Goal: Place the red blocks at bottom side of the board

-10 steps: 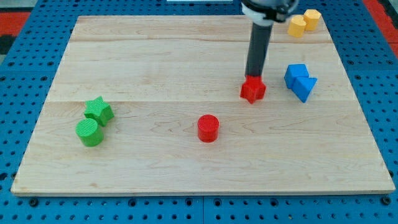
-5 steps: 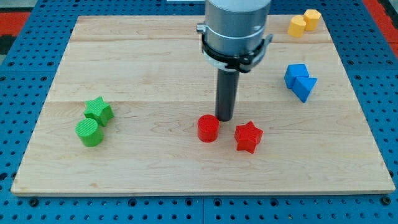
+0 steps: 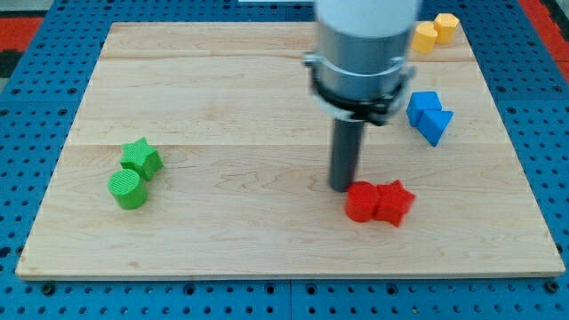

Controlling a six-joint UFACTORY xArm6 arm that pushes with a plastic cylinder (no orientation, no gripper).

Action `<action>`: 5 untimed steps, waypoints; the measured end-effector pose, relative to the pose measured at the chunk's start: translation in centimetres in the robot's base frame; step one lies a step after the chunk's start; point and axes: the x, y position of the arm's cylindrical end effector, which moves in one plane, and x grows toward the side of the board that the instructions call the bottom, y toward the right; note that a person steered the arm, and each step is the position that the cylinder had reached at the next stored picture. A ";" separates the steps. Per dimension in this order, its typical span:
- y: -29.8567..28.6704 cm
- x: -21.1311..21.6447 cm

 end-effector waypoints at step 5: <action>-0.9 -1.1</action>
